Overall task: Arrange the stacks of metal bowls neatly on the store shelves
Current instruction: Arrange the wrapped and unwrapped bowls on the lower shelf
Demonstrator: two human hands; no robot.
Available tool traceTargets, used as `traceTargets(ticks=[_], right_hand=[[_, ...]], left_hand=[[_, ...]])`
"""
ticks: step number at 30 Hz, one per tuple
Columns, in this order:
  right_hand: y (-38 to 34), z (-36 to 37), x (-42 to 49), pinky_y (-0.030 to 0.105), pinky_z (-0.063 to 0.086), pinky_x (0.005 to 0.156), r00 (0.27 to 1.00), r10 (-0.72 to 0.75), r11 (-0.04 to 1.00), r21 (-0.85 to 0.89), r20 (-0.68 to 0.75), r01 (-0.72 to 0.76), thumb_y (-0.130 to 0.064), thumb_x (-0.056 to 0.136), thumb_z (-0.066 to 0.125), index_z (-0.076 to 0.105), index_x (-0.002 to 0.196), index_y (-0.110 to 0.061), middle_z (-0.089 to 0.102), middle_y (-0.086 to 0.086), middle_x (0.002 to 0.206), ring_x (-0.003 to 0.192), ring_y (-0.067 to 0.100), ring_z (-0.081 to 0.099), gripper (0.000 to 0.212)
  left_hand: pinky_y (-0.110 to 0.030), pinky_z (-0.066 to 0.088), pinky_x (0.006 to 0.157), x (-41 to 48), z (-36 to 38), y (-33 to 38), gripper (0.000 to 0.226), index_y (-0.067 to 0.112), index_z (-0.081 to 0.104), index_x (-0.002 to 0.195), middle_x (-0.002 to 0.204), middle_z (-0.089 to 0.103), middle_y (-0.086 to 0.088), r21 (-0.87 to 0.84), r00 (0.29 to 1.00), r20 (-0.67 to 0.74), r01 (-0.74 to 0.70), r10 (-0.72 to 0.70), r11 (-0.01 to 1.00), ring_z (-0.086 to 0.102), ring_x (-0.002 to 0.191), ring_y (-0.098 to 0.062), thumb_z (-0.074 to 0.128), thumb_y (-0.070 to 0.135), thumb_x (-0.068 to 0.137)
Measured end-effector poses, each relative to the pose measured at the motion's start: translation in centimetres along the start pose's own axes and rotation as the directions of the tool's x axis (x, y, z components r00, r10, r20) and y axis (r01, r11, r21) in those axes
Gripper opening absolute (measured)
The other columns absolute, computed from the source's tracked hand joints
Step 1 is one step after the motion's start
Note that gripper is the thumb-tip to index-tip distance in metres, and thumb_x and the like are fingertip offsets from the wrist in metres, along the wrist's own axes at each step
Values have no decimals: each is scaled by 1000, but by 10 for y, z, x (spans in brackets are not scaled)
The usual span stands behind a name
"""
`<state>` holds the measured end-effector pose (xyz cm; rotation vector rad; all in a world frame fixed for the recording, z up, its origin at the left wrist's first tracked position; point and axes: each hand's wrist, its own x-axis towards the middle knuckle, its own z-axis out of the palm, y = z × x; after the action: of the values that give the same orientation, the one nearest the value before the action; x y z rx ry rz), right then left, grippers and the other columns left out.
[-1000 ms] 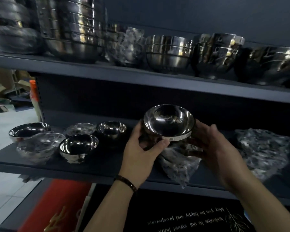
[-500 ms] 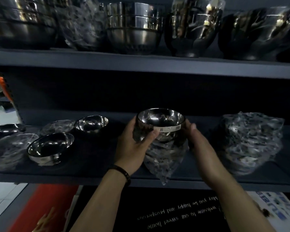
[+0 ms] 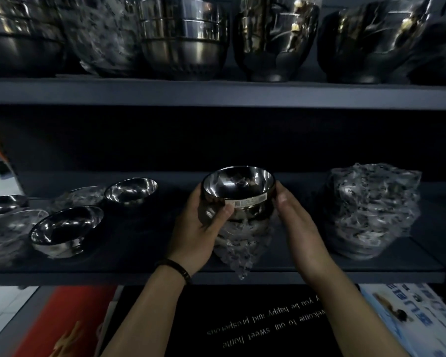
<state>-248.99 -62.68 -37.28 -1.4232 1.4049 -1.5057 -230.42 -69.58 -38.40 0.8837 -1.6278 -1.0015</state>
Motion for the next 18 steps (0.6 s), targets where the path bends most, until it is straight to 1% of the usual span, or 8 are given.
traceTargets(ticks=[2, 5, 8, 10, 12, 13, 15, 18], right_hand=[[-8, 5, 0, 43, 29, 126, 999, -27, 1000, -8, -34, 26, -85, 90, 47, 44, 152, -57, 45, -27, 159, 150, -4, 36, 68], [-20, 21, -1, 46, 28, 128, 997, -55, 998, -19, -49, 55, -93, 81, 49, 40, 153, -59, 41, -26, 161, 151, -4, 34, 80], [-31, 45, -9, 47, 29, 127, 997, -74, 993, -96, 8, 74, -85, 85, 46, 41, 144, -71, 43, -33, 156, 151, -3, 33, 61], [-38, 62, -16, 49, 30, 127, 995, -65, 986, -146, 73, 75, -85, 85, 45, 39, 138, -79, 40, -31, 158, 153, 0, 30, 54], [-44, 77, -21, 47, 35, 123, 991, -45, 968, -239, 128, 75, -79, 88, 52, 36, 134, -83, 44, -30, 150, 148, 3, 36, 49], [-44, 83, -23, 43, 36, 120, 987, -51, 945, -313, 154, 97, -70, 91, 57, 36, 135, -80, 46, -32, 139, 144, 4, 36, 50], [-41, 99, -25, 41, 33, 117, 980, -83, 850, -501, 181, 165, -54, 95, 62, 34, 148, -61, 49, -32, 126, 135, 5, 33, 60], [-34, 125, -25, 40, 27, 116, 977, -73, 699, -689, 199, 192, -50, 97, 58, 31, 154, -41, 48, -21, 143, 139, 12, 23, 64]], left_hand=[[-13, 52, 93, 1, -8, 9, 58, 37, 47, 150, 130, 65, 27, -11, 999, -19, -42, 42, 999, 59, 120, 11, 69, 33, 96], [-26, 50, 104, 0, -27, 20, 60, 36, 46, 151, 136, 64, 20, -10, 994, -79, -80, 79, 997, 59, 126, 3, 65, 47, 94], [-35, 49, 106, -8, -51, 21, 56, 50, 50, 144, 135, 64, 23, -51, 979, -202, 10, -20, 999, 59, 127, 0, 48, 67, 90], [-36, 55, 90, -17, -66, 19, 53, 55, 56, 135, 122, 71, 17, -71, 956, -270, 97, -112, 993, 67, 114, -6, 44, 74, 86], [-35, 55, 73, -24, -79, 12, 43, 48, 64, 126, 106, 75, 3, -134, 930, -318, 147, -183, 980, 72, 98, -14, 52, 70, 91], [-36, 55, 69, -26, -82, 8, 37, 43, 67, 122, 101, 75, -2, -179, 915, -337, 167, -219, 970, 72, 94, -18, 57, 65, 94], [-36, 55, 65, -30, -94, -1, 26, 37, 69, 118, 99, 74, -5, -221, 883, -364, 227, -296, 949, 71, 90, -22, 59, 51, 99], [-34, 58, 62, -38, -113, -10, 20, 33, 69, 114, 97, 76, -8, -199, 846, -369, 332, -384, 922, 72, 82, -21, 59, 44, 101]])
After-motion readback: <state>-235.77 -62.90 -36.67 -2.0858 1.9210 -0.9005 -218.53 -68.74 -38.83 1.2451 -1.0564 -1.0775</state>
